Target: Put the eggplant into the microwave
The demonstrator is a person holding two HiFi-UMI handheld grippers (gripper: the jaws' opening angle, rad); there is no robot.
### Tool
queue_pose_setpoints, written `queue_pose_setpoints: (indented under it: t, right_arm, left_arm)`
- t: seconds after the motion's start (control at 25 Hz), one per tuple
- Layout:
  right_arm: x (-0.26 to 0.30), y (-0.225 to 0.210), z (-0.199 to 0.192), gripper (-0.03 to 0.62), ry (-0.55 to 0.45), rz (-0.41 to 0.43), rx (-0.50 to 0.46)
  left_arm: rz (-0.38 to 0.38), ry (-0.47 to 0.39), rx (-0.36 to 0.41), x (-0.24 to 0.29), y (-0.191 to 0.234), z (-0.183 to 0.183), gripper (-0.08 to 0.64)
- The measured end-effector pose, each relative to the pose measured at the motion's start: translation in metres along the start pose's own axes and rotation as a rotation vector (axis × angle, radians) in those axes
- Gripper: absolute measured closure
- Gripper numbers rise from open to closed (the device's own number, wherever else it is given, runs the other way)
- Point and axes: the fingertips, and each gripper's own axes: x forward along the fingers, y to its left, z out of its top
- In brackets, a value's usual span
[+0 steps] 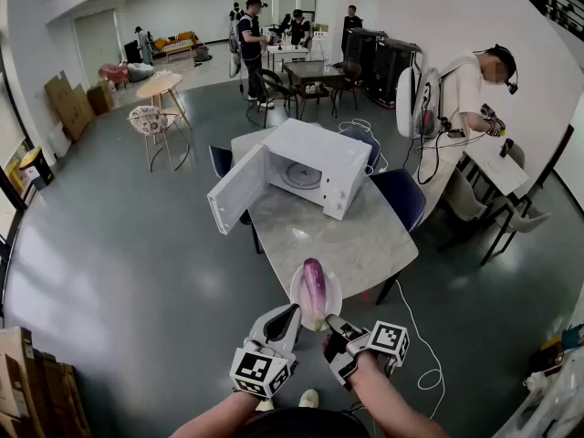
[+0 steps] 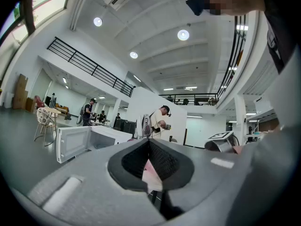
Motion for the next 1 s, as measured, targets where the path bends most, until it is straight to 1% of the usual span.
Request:
queue_pose_setpoints:
  t: [0.4,0.68,1.0]
  right_arm:
    - [-0.006,0.0,-0.004,0.571,0.004,-0.006,-0.019]
    - [-0.009,-0.002,0.001,0.571,-0.006,0.002,-0.002]
    - [-0.012,-0.004,0.011,0.572,0.009,0.025,0.013]
  left_arm:
    - [0.0,0.008,0.001,-0.003,-0.004,-0.003,0.552]
    - [0.006,0.016,0.007,-0.003,-0.009,-0.005,0.552]
    - [0.046,0.009,0.019,-0.002,-0.01,-0.004,0.552]
